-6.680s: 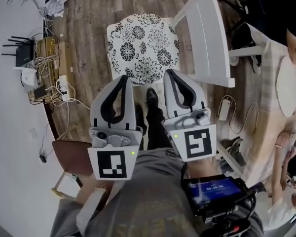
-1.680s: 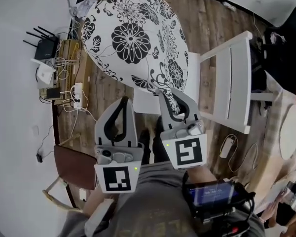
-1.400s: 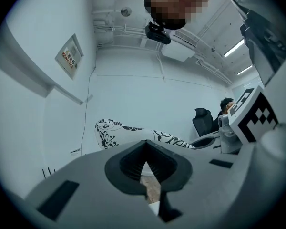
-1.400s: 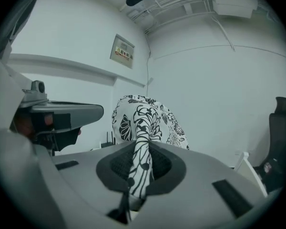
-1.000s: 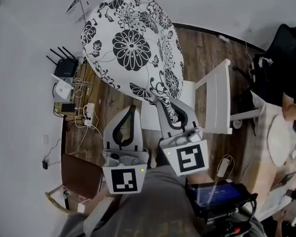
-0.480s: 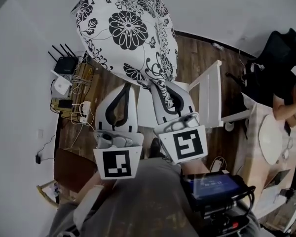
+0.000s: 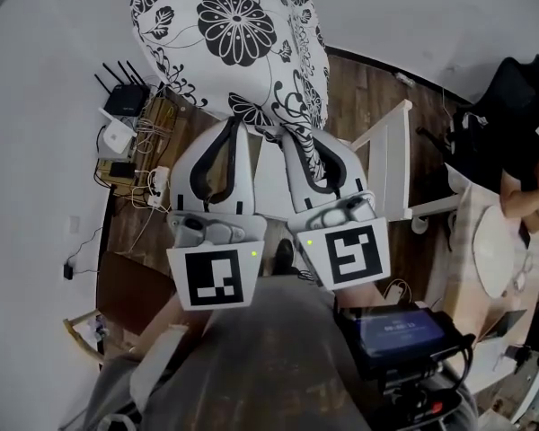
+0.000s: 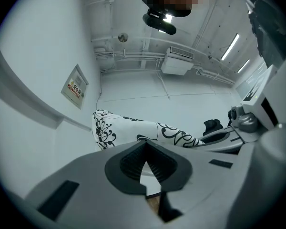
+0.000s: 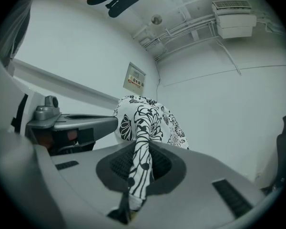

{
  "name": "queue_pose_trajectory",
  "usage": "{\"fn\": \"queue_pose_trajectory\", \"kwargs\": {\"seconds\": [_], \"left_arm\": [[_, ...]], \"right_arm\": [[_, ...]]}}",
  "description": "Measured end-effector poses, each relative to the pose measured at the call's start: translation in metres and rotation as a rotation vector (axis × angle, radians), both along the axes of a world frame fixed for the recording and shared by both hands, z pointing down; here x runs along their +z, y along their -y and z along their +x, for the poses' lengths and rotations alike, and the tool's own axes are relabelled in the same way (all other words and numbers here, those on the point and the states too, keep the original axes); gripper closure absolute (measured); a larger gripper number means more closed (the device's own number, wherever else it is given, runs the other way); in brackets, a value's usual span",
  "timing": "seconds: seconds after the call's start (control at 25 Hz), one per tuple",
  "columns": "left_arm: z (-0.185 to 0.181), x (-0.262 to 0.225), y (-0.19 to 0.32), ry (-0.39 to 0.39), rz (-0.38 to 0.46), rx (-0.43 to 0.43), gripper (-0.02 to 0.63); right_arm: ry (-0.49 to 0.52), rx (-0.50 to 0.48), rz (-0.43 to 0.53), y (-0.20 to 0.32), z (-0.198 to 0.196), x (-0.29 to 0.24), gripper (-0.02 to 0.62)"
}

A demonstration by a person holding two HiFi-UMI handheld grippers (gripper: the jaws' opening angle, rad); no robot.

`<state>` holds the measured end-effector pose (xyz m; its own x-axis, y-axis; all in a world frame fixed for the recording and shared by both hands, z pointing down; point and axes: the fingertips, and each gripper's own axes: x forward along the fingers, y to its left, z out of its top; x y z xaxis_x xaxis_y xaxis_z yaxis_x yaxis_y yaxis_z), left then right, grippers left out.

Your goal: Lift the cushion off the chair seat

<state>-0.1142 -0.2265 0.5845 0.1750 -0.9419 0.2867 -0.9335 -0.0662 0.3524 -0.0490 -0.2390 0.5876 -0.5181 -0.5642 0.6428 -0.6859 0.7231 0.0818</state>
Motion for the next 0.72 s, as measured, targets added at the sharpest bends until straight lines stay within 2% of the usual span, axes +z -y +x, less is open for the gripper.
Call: {"fn": "queue_pose_trajectory", "kwargs": {"seconds": [0.72], "left_arm": [[-0.0050, 0.0082, -0.0022, -0.007, -0.002, -0.013, 0.600]], "right_arm": [[-0.004, 0.000, 0.011, -0.0030, -0.0028, 0.0011, 0.571]]}}
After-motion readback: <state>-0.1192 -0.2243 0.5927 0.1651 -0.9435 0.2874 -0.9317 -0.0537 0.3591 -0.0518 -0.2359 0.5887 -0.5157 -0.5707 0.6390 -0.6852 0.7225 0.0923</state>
